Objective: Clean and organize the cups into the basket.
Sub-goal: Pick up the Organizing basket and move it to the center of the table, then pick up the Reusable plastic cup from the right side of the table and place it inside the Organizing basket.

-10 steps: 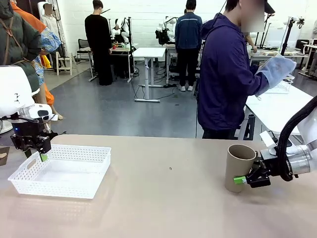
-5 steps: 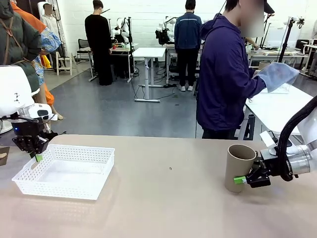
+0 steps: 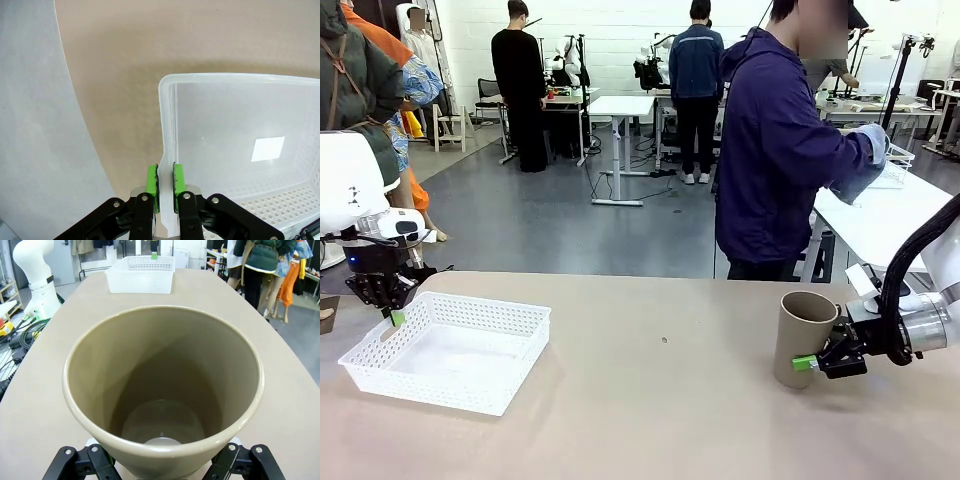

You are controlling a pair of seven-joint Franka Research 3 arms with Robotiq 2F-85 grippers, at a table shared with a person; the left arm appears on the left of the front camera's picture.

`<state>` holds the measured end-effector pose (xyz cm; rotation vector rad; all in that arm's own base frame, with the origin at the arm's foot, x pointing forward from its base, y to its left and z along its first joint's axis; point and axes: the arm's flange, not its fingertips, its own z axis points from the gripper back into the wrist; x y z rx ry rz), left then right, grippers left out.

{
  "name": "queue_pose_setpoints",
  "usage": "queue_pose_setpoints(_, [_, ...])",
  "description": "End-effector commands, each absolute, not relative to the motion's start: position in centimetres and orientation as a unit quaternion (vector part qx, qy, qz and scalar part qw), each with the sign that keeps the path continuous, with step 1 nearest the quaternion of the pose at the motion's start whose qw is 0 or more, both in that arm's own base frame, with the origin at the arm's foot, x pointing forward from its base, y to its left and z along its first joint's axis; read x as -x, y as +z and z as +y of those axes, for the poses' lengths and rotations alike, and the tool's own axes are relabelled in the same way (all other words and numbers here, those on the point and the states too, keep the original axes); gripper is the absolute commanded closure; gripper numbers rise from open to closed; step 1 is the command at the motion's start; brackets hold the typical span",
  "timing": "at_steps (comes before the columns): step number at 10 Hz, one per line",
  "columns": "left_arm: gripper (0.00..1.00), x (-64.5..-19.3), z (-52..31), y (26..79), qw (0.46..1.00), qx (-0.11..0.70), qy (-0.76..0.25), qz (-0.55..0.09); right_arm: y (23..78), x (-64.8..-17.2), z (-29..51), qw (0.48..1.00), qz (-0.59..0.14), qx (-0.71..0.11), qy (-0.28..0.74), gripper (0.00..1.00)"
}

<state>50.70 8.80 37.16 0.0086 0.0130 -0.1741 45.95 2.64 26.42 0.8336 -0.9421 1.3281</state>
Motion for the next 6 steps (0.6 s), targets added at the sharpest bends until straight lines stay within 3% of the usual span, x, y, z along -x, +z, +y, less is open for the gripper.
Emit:
queue_pose_setpoints(1, [1.00, -50.7, 9.0, 37.4, 0.996, -0.004, -0.085, 0.012, 26.5, -45.5, 2.8, 0.615, -0.418, -0.354, 0.568, 0.74])
queue_pose_setpoints(2, [1.00, -50.7, 8.9, 37.4, 0.997, -0.005, -0.082, 0.012, 26.6, -45.3, 2.8, 0.619, -0.415, -0.354, 0.565, 0.74])
queue_pose_setpoints(3, [1.00, -50.5, 8.8, 37.5, 0.997, -0.002, -0.074, 0.011, 26.9, -45.0, 2.8, 0.628, -0.409, -0.357, 0.557, 0.93])
queue_pose_setpoints(6, [1.00, -49.4, 6.7, 39.4, 1.000, 0.005, -0.009, 0.024, 30.9, -42.8, 2.3, 0.629, -0.408, -0.361, 0.555, 0.93])
